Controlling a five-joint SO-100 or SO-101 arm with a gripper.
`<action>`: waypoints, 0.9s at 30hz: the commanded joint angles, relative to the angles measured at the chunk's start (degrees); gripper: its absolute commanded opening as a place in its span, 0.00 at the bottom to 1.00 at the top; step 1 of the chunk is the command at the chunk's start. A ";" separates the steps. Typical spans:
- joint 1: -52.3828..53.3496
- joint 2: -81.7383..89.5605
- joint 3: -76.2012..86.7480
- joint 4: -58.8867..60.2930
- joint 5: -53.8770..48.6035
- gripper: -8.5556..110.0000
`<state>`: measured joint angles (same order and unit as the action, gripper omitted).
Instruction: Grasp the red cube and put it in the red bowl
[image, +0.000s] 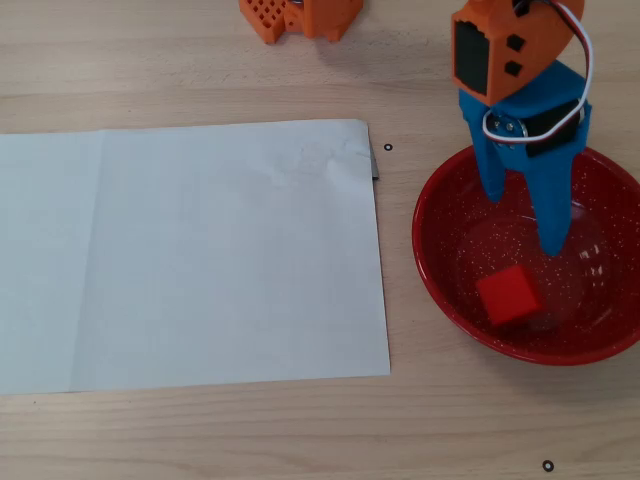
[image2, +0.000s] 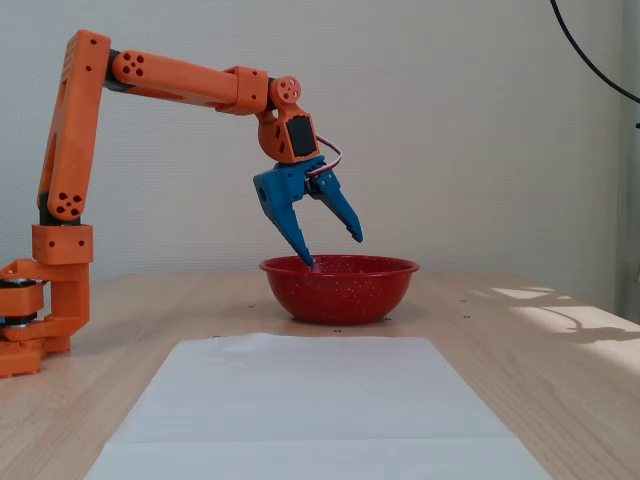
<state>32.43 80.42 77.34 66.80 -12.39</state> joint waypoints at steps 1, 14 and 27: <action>2.37 4.57 -4.39 -0.62 -0.62 0.37; -1.58 8.35 -19.60 14.85 -2.37 0.08; -10.55 25.05 -17.05 23.12 0.44 0.08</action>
<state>23.38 96.24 63.46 89.38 -13.80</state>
